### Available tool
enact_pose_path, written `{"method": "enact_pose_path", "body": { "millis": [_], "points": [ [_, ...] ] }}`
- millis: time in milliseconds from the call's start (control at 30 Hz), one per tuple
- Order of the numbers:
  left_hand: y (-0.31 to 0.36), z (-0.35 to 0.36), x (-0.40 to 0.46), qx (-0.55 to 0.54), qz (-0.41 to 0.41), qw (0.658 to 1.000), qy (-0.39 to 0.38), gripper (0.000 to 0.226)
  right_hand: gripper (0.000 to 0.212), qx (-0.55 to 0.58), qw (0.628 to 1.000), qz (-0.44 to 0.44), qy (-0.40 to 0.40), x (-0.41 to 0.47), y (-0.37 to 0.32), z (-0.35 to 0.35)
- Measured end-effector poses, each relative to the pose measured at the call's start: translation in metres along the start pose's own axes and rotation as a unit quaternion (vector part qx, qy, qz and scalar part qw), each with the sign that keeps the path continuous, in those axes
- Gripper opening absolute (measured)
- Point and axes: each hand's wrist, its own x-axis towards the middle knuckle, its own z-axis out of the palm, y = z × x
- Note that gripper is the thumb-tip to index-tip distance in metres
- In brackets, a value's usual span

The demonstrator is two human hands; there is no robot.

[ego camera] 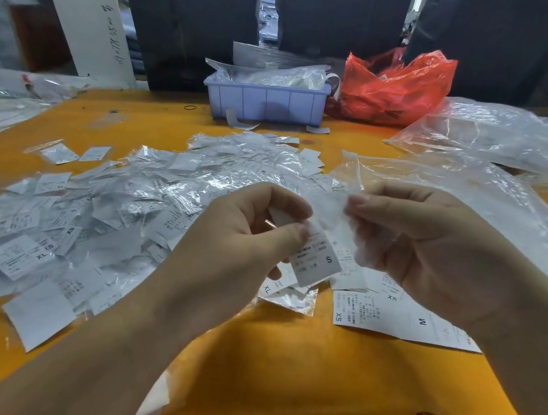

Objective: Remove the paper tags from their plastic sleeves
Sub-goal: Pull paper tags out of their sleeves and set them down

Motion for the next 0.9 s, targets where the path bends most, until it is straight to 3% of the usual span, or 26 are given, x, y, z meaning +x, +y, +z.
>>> {"method": "enact_pose_path", "body": {
  "millis": [233,400,667,900],
  "points": [
    [0.0002,0.0009,-0.0013,0.007,0.001,1.0,-0.005,0.037,0.014,0.03,0.999,-0.006,0.025,-0.0011,0.0003,0.0027],
    [0.0009,0.0005,-0.0011,0.018,-0.005,1.0,-0.02,0.017,0.037,0.055,0.998,0.005,0.034,-0.001,0.0026,0.0025],
    [0.0014,-0.0006,-0.0001,-0.001,-0.022,1.0,-0.02,0.02,0.05,0.103,0.994,0.025,-0.005,0.0009,0.0024,-0.0001],
    [0.0035,0.0039,-0.0049,0.063,0.006,0.998,0.01,0.026,0.018,0.017,0.999,0.009,-0.04,-0.0007,0.0042,0.0006]
  ]
}}
